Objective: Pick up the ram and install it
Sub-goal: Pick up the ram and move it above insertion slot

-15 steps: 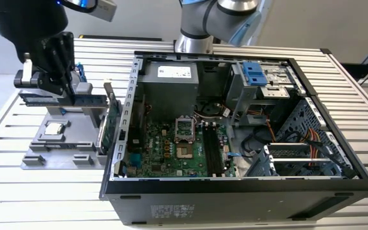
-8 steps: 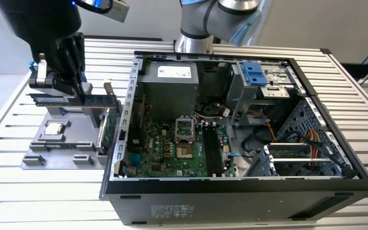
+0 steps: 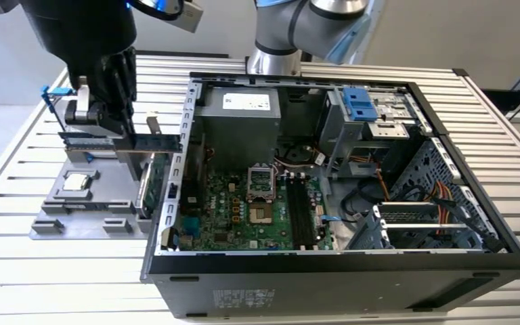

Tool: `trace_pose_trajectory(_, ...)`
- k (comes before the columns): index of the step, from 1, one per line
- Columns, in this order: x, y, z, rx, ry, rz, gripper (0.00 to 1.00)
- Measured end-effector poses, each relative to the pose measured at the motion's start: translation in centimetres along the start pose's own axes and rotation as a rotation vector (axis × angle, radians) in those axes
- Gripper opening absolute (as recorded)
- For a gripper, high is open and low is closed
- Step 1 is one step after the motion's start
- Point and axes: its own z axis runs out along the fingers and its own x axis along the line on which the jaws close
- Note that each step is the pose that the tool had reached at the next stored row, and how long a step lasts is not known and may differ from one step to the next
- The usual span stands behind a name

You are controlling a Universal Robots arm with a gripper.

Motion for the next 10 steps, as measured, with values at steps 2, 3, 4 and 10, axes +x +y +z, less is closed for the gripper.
trace_pose_trajectory(2, 0.0, -0.42, -0.01, -0.0009, 0.0001, 0.0, 0.0)
trace_pose_trajectory(3, 0.0, -0.62, -0.01, -0.0013, 0.0001, 0.0, 0.0)
trace_pose_trajectory(4, 0.0, -0.81, -0.01, -0.0015, -0.0001, 0.0, 0.0)
trace_pose_trajectory(10, 0.0, -1.97, -0.02, -0.0036, -0.0001, 0.0, 0.0)
